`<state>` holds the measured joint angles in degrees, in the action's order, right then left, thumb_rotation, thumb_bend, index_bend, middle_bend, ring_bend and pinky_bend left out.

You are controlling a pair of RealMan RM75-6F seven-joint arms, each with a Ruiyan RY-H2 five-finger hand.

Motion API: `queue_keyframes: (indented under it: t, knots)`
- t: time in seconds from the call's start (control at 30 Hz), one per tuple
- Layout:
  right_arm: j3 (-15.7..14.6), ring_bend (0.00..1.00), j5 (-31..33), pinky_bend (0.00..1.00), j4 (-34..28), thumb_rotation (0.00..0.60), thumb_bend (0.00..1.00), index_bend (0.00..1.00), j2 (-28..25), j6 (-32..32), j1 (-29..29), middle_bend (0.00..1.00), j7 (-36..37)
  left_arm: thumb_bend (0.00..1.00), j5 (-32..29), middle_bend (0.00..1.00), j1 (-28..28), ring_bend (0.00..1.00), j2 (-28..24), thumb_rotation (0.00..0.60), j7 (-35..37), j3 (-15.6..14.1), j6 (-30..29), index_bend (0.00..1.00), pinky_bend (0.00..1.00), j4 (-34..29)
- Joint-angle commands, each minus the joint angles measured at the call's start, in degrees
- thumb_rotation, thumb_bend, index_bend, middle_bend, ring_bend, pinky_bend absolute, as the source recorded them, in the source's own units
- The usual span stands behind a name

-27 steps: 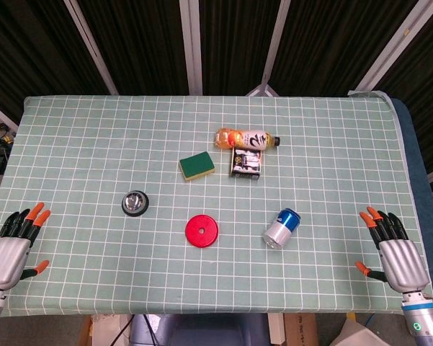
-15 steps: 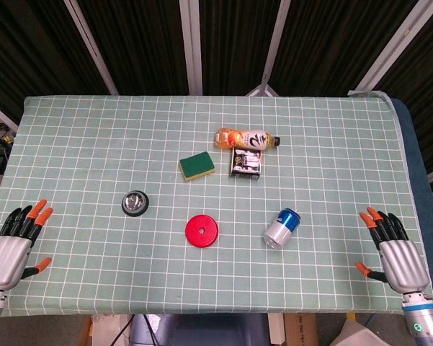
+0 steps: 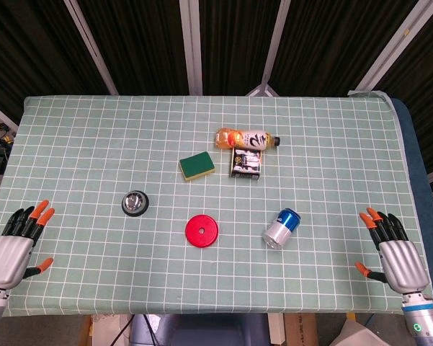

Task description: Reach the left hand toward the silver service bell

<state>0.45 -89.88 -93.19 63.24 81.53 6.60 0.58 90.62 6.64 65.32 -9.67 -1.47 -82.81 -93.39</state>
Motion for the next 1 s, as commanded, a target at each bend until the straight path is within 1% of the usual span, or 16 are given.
queue_keyframes:
  t: [0.03,0.1,0.17,0.23,0.27,0.33,0.43,0.6,0.7,0.83,1.0]
  knots:
    - [0.0,0.00,0.1,0.00,-0.1,0.600,0.22,0.00,-0.1,0.1,-0.1,0.00,0.5,0.19,0.3,0.00,0.9,0.00,-0.1,0.600,0.4,-0.1,1.4,0.00,0.00,-0.1]
    - [0.0,0.00,0.1,0.00,-0.1,0.600,0.22,0.00,-0.2,-0.2,0.0,0.00,0.6,0.22,0.6,0.00,2.0,0.00,-0.4,0.600,0.8,0.2,2.7,0.00,0.00,-0.9]
    - [-0.1,0.00,-0.1,0.00,-0.2,0.600,0.22,0.00,-0.2,-0.2,0.1,0.00,0.5,0.28,0.7,0.00,3.2,0.00,-0.8,0.600,0.3,0.8,3.8,0.00,0.00,-1.7]
    - [-0.2,0.00,-0.5,0.00,0.0,0.600,0.22,0.00,-0.1,-0.1,0.1,0.00,0.2,0.39,1.1,0.00,5.3,0.00,-1.1,0.600,-0.8,1.7,6.0,0.00,0.00,-2.4]
    - [-0.2,0.00,-0.5,0.00,0.1,0.600,0.22,0.00,-0.1,-0.1,0.1,0.00,0.2,0.43,0.8,0.00,6.2,0.00,-1.2,0.600,-1.5,2.1,7.1,0.00,0.00,-2.7]
    - [-0.2,0.00,-0.4,0.00,0.1,0.600,0.22,0.00,-0.1,-0.1,0.0,0.00,0.3,0.54,-0.1,0.00,8.7,0.00,-1.1,0.600,-3.3,3.3,10.2,0.00,0.00,-3.7]
    - [-0.2,0.00,-0.3,0.00,0.1,0.600,0.22,0.00,-0.1,-0.2,0.1,0.00,0.4,0.63,-2.7,0.00,11.5,0.00,-0.2,0.600,-6.9,5.1,14.0,0.00,0.00,-4.7]
    - [-0.2,0.00,-0.3,0.00,0.1,0.600,0.22,0.00,-0.1,-0.5,0.2,0.00,0.5,0.71,-8.7,0.00,15.9,0.00,1.9,0.600,-13.5,7.2,20.7,0.00,0.00,-5.4]
    - [-0.1,0.00,-0.2,0.00,0.1,0.600,0.22,0.00,-0.1,-0.5,0.3,0.00,0.7,0.73,-12.6,0.00,18.3,0.00,3.3,0.600,-17.9,8.0,24.1,0.00,0.00,-5.3]
    - [0.0,0.00,0.1,0.00,0.1,0.600,0.22,0.00,-0.2,-0.8,0.4,0.00,0.9,0.73,-16.6,0.00,20.7,0.00,5.9,0.600,-22.5,8.6,26.0,0.00,0.00,-4.8]
    - [0.0,0.00,0.2,0.00,0.1,0.600,0.22,0.00,-0.2,-1.0,0.5,0.00,1.0,0.73,-21.2,0.00,22.8,0.00,9.2,0.600,-26.2,8.7,27.2,0.00,0.00,-3.7]
